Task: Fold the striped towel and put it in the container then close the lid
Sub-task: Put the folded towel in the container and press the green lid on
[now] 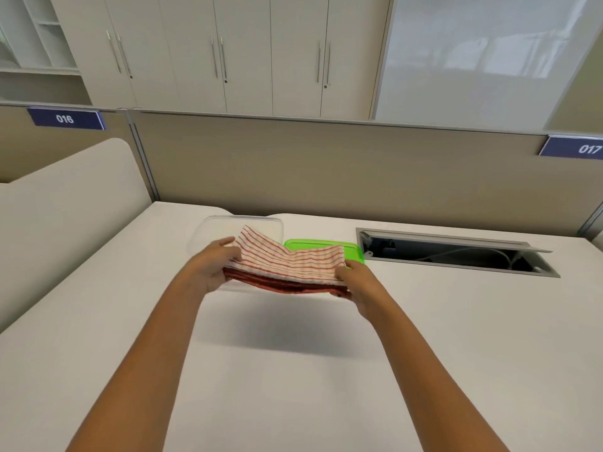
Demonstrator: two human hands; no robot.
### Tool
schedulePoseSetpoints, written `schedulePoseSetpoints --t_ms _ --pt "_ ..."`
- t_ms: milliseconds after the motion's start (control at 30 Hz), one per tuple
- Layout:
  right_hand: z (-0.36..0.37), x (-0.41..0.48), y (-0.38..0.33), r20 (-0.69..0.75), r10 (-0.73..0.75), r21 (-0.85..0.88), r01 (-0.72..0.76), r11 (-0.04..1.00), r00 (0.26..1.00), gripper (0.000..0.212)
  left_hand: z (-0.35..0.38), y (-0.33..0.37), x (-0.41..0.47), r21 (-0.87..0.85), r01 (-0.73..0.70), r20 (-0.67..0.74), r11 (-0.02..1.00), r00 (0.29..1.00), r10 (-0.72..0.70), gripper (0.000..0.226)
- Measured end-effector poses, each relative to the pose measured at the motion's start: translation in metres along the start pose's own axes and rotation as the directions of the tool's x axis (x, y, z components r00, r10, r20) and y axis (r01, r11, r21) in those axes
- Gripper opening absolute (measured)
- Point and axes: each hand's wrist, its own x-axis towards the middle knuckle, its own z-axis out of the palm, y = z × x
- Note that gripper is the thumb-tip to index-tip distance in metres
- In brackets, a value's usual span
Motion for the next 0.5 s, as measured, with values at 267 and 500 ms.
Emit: schedulePoseSetpoints --t_ms 267,500 --pt "0.065 0.040 -0.042 -0.139 -0.384 -0.251 0.343 0.905 0.913 0.032 -0.010 0.032 0.046 0.369 -0.094 -0.290 0.925 0.934 0.210 0.037" --pt "0.107 0.078 -0.051 -0.054 -0.440 -0.431 0.377 0.820 0.896 0.035 -0.016 0.032 0.078 0.625 -0.053 -0.365 0.779 0.862 0.352 0.034"
